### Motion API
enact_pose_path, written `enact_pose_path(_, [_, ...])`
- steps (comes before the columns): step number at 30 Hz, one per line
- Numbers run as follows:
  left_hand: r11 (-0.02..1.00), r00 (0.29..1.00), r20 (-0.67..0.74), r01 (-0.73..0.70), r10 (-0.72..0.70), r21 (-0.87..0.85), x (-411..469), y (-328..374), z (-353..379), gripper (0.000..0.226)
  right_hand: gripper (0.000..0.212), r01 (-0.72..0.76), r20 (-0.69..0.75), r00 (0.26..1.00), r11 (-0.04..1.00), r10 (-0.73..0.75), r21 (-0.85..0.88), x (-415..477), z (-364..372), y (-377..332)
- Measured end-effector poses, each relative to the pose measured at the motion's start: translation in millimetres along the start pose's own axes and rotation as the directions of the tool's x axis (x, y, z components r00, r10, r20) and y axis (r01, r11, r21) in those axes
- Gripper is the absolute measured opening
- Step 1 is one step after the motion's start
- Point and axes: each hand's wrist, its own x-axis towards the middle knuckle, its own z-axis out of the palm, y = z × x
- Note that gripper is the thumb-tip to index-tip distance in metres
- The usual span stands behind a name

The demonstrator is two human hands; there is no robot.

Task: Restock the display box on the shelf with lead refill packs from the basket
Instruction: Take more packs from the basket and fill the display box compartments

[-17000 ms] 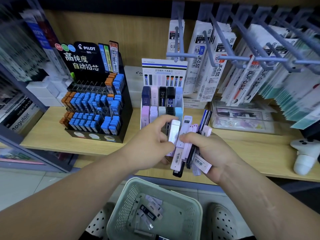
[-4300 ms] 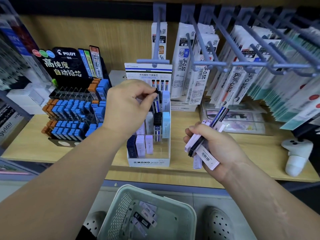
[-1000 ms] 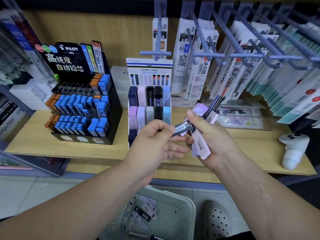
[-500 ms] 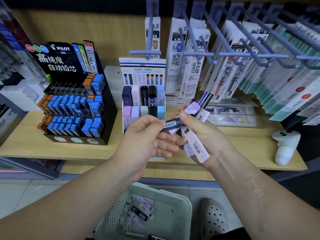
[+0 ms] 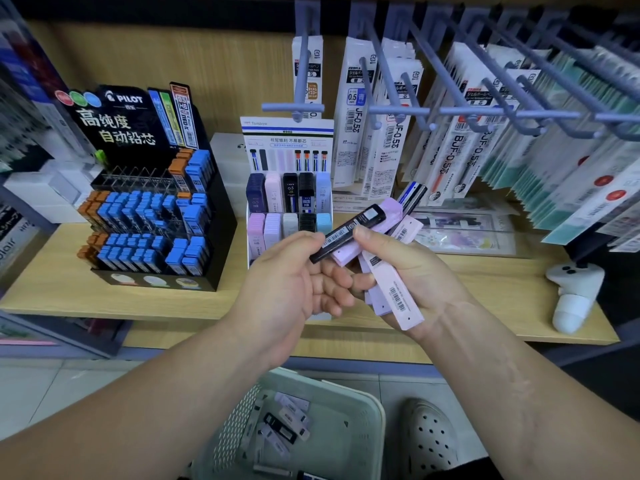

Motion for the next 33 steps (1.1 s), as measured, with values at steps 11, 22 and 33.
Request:
enact_pose_path(11, [0.968,0.975,-0.135,-0.144,0.174,0.208,6.5,3.2,-11.9,0.015,0.011,-0.037,-0.109,0.993,0.999,0.035,-0.020,-0.9,0.8,-1.6])
enact_pose_path(22, [0.861,0.964,0.003,-0.239,0.266,0.448,5.3,-1.4,-23.8,0.013,0.014,-0.097,-0.196,0.978,0.986,0.069,-0.136,-3.3,6.3,-0.9])
enact_pose_path(33, [0.516,0.958,0.223,-0.285,0.179,0.808,19.5,3.9,-42.7,0.034,0.011,-0.150,-0.153,0.983,0.926,0.102,-0.346,-5.8,8.6,3.5])
